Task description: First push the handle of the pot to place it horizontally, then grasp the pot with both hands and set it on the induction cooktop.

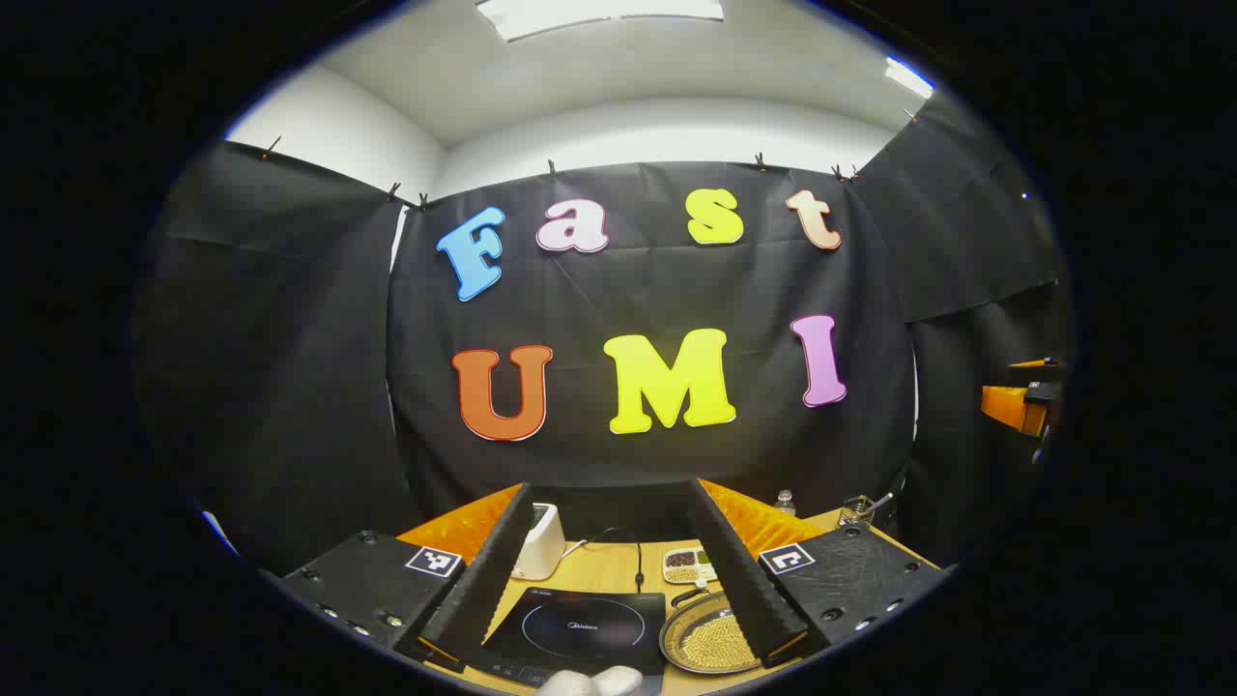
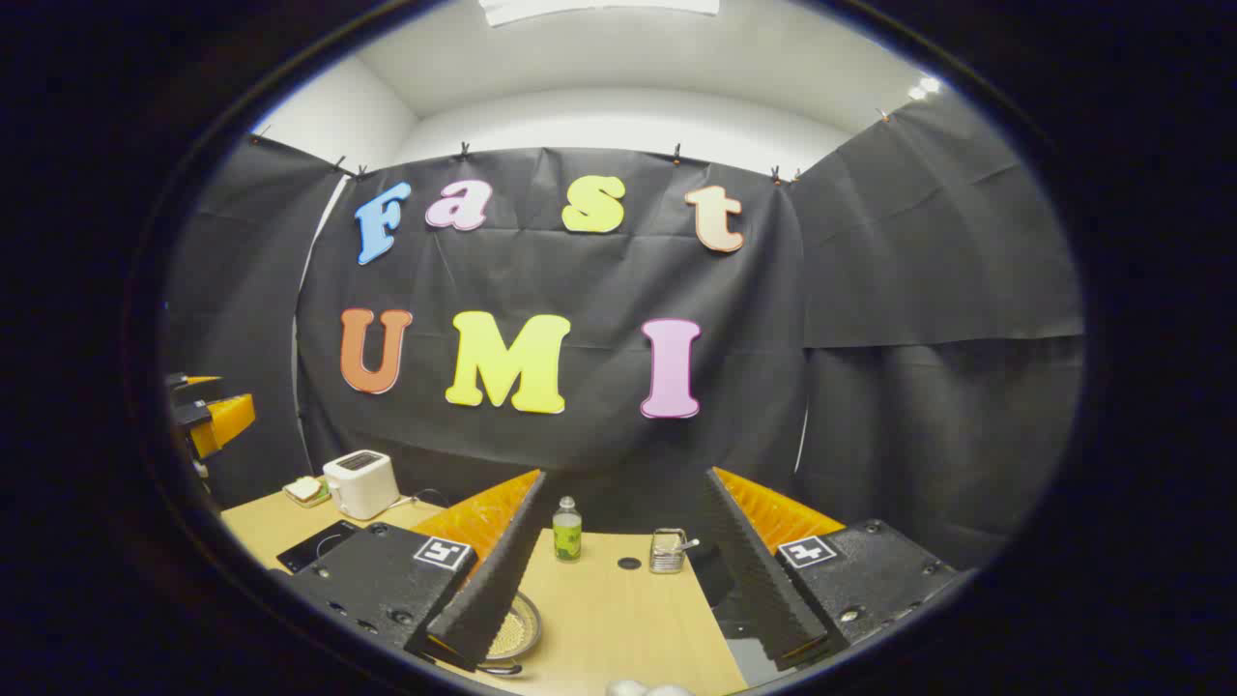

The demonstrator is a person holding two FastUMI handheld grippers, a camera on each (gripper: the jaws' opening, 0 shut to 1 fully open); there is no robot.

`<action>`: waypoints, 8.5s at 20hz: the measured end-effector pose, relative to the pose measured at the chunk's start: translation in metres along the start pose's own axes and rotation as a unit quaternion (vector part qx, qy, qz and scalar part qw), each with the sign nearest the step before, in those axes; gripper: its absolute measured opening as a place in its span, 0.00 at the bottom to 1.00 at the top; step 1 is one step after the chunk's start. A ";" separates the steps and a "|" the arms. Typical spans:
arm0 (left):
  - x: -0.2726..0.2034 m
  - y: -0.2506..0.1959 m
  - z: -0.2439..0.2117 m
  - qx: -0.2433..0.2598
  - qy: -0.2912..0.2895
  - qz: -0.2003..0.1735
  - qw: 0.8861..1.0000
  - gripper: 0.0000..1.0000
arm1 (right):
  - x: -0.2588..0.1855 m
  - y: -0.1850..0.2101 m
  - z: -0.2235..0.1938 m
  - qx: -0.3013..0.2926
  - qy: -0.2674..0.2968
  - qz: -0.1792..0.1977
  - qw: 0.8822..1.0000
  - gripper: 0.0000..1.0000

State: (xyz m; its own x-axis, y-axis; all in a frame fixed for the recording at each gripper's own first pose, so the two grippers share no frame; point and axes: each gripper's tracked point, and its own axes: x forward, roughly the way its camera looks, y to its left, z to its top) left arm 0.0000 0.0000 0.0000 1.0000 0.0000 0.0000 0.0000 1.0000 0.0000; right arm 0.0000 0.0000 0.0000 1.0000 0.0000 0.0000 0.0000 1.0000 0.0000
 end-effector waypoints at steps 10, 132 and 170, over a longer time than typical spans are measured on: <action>-0.009 0.011 -0.003 -0.005 0.002 -0.007 1.000 0.96 | -0.015 0.014 -0.001 0.005 0.006 -0.001 1.000 0.96; 0.005 -0.012 -0.189 0.001 0.158 -0.026 0.987 0.96 | -0.012 0.032 -0.343 0.009 0.360 0.046 0.932 0.89; 0.094 -0.117 -0.421 0.018 0.428 0.005 0.904 0.71 | 0.132 0.063 -0.421 0.021 0.472 0.090 0.877 0.66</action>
State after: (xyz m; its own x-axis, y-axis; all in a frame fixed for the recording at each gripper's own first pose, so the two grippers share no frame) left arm 0.0943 -0.1173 -0.4207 0.6341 0.0239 -0.7729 0.0068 0.9993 0.0365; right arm 0.1317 0.0633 -0.4215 0.5387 0.1769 -0.8237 -0.1377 0.9830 0.1210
